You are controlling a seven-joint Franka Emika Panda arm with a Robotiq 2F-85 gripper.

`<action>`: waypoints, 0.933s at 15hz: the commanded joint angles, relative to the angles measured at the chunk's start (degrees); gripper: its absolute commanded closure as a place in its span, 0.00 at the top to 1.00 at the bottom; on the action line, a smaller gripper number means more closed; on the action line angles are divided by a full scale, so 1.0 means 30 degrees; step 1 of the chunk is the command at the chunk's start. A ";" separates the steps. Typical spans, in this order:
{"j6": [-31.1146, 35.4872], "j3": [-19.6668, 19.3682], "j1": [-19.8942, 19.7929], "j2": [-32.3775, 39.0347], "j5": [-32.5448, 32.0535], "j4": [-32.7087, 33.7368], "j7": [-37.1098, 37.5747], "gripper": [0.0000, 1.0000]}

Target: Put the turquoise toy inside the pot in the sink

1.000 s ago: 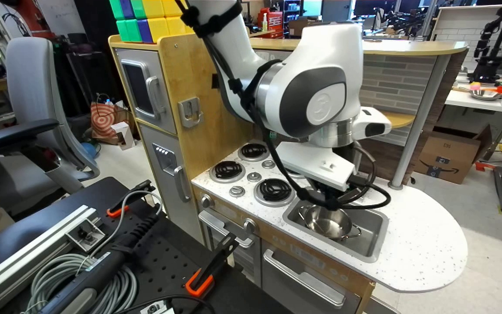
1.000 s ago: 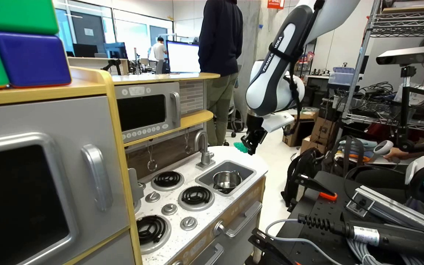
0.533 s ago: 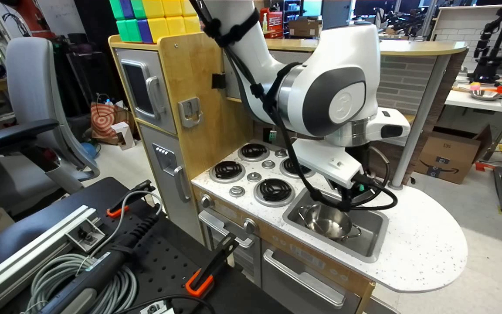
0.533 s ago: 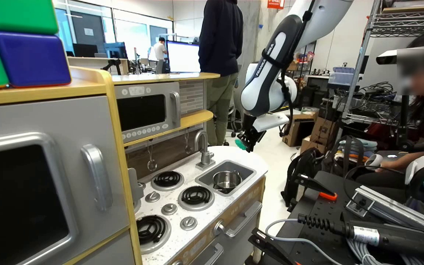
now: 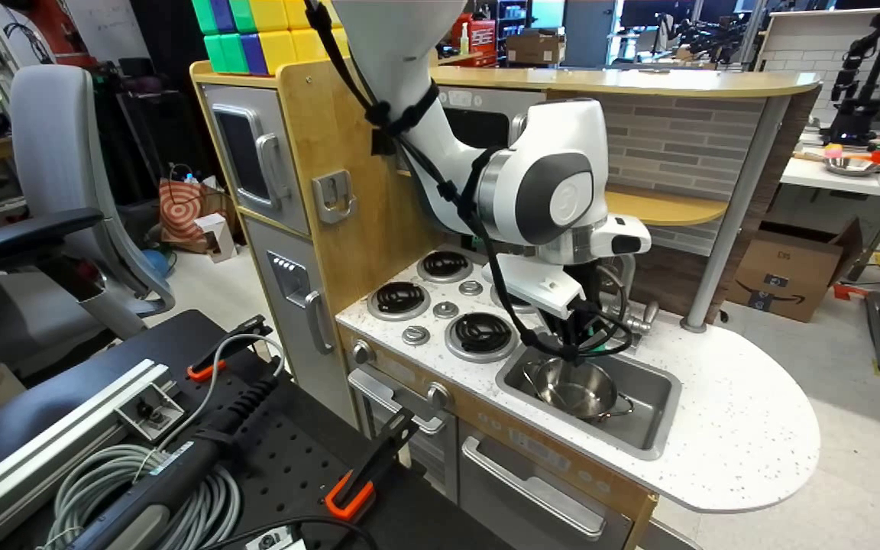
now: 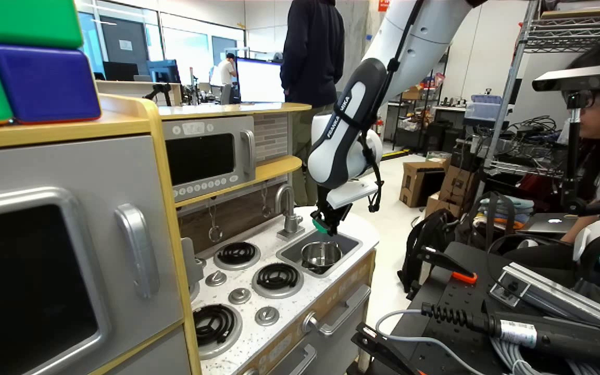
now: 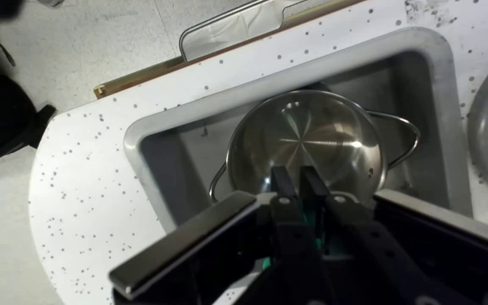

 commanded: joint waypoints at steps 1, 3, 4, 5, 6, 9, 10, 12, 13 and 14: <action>-0.2018 -0.0524 0.0474 0.2076 0.0025 0.2641 0.0434 0.03; -0.2544 -0.0501 0.0382 0.2761 0.0003 0.3527 0.0371 0.03; -0.2680 -0.0509 0.0337 0.3002 -0.0010 0.3878 0.0315 0.03; -0.2838 -0.0514 0.0350 0.3231 -0.0029 0.4192 0.0302 0.03; -0.2935 -0.0492 0.0336 0.3346 -0.0054 0.4461 0.0225 0.36; -0.2616 -0.0222 0.0345 0.3146 -0.0180 0.4568 -0.0290 0.50; -0.2391 -0.0135 0.0390 0.2860 -0.0240 0.4311 -0.0485 0.58; -0.1531 0.0782 0.0197 0.0952 -0.0160 0.2082 -0.1794 0.73; -0.1146 0.1389 -0.0016 -0.0116 -0.0194 0.0804 -0.2911 0.80; -0.0954 0.1839 -0.0136 -0.1057 -0.0255 -0.0246 -0.3840 0.88</action>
